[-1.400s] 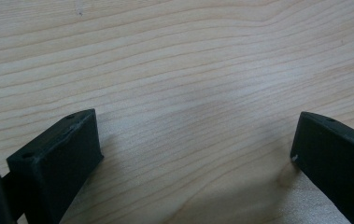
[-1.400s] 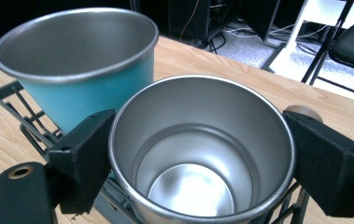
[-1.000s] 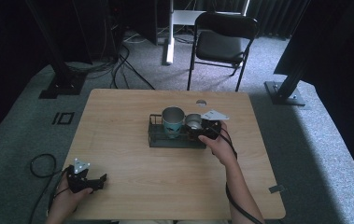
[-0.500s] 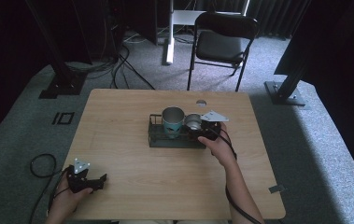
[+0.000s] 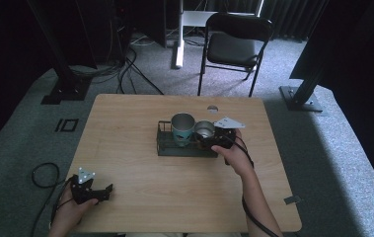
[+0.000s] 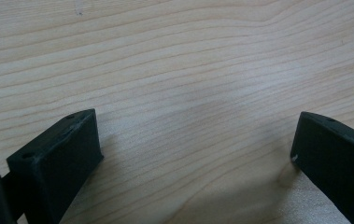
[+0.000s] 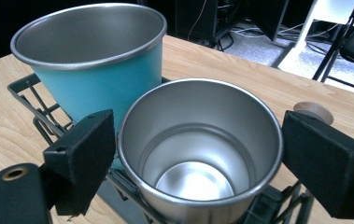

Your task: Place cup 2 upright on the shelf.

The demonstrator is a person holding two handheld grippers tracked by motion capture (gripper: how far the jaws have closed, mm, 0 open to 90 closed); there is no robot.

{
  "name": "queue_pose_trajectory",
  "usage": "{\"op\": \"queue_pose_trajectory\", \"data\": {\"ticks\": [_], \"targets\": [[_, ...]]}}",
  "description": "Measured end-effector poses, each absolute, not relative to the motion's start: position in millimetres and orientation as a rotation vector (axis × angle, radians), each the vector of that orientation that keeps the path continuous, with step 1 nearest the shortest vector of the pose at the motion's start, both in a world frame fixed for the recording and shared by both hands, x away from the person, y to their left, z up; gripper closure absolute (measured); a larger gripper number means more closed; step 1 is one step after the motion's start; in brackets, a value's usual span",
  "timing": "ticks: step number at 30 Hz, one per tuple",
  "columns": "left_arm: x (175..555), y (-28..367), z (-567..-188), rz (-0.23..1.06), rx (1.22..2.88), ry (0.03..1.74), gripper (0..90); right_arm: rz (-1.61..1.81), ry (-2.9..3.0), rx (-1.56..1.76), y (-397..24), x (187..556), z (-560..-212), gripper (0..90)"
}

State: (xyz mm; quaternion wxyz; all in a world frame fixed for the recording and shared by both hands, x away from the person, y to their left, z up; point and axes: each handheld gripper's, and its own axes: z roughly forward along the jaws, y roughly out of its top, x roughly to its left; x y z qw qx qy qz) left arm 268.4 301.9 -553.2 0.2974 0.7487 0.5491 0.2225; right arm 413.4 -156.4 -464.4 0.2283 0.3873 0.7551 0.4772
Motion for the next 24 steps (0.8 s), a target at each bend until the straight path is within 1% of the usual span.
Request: {"op": "queue_pose_trajectory", "data": {"ticks": [24], "targets": [[268.4,301.9,-553.2,0.591,1.990,1.459,2.2,1.331,2.029,1.062,-183.1,397.5,-455.9,11.4]]}}
